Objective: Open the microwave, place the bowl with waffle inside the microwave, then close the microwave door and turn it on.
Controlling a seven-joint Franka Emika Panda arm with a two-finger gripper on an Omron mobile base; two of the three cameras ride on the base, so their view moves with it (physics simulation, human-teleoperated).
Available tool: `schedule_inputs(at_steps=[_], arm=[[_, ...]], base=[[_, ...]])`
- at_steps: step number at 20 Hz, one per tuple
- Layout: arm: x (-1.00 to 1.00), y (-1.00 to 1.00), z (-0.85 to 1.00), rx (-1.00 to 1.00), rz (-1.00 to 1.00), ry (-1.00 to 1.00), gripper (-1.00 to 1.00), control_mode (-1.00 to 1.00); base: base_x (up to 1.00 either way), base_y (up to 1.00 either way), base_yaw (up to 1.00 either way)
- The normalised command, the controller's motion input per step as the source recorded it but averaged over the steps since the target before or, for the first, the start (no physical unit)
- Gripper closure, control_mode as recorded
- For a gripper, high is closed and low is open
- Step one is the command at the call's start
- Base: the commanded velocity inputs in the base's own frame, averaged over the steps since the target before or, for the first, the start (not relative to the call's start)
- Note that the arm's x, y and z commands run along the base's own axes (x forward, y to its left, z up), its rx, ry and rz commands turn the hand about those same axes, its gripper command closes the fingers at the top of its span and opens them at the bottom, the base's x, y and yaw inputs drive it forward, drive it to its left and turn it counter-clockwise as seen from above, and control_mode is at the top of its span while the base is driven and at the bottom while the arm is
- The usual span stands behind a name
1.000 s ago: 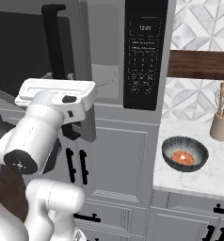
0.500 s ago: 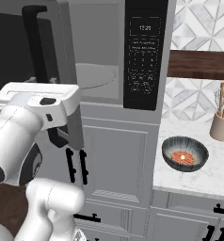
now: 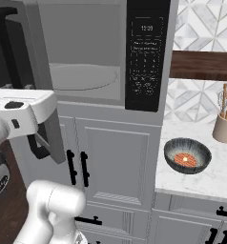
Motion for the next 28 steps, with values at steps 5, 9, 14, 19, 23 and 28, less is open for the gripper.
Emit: schedule_inputs(at_steps=[5,9,14,19,23,28], arm=[[-0.54,0.02,0.0,0.0,0.0,0.0,1.0,-1.0],[-0.21,0.06,0.0,-0.01,0.0,0.0,-1.0,-1.0],[0.0,0.0,0.0,0.0,0.0,0.0,-1.0,-1.0],[-0.67,-0.08,0.0,0.0,0.0,-0.03,-1.0,-1.0],[-1.0,-0.59,0.0,0.01,0.0,-0.03,-1.0,-1.0],[-0.26,-0.97,0.0,0.08,0.07,0.0,-1.0,-1.0]], base=[[0.0,0.0,0.0],[0.0,0.0,0.0],[0.0,0.0,0.0],[0.0,0.0,0.0],[0.0,0.0,0.0],[0.0,0.0,0.0]])
